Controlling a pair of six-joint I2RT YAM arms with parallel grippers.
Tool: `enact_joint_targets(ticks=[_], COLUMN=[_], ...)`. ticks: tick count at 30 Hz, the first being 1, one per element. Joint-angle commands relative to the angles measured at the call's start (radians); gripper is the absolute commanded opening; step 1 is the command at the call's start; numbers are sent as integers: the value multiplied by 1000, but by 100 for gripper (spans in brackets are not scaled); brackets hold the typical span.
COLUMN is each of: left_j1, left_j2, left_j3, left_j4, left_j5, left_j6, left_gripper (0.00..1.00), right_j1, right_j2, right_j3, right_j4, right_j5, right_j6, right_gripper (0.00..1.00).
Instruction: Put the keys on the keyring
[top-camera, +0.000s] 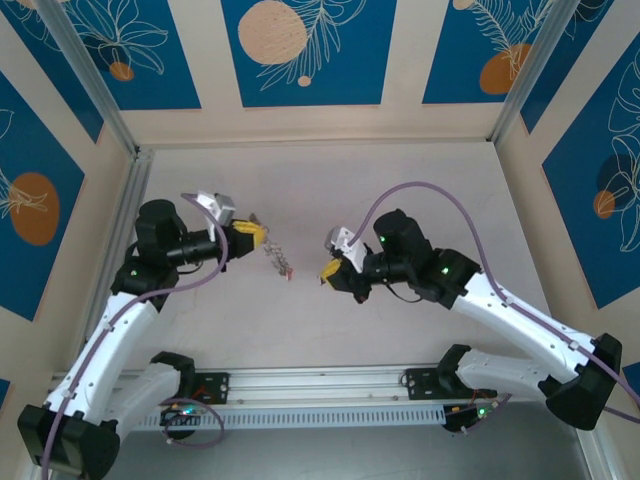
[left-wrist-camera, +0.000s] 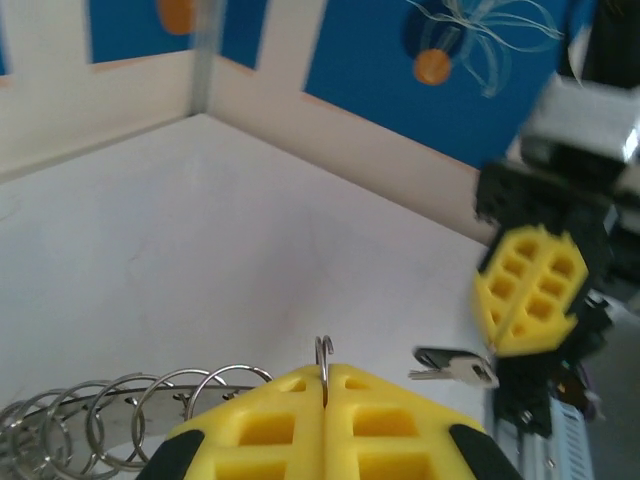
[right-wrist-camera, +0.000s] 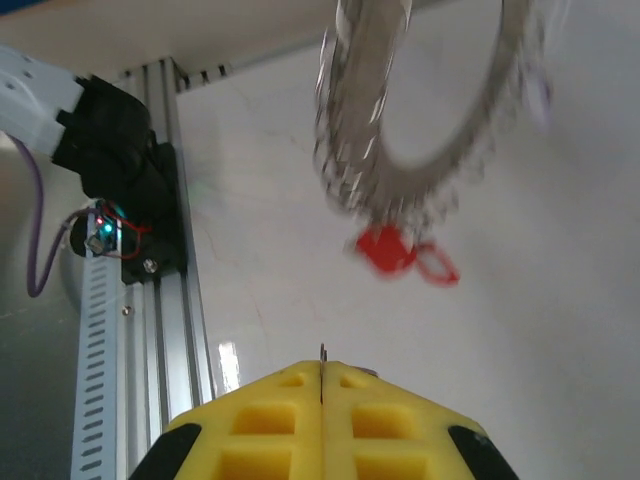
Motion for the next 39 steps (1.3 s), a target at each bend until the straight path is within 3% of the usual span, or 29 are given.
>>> enact_joint_targets(ticks=[1,6,14,39], left_j1=[-56,-145,-216,-254], left_j2=[-16,20,70,118], left_j3=[66,143,214,246], left_j4=[-25,-168,-254,-163], left_j5=[79,66,75,187], left_j6=[91,184,228,164], left_gripper=[0,0,0,0], right_j1=[-16,-45,-42,3], right_j2=[17,32,39,51], right_j3=[80,146,185,198], right_j4=[-116,-106,-60,108], right_j5=[-75,-143,-166,-213], right_j6=[-86,-84,-56,17], right_gripper=[0,0,0,0])
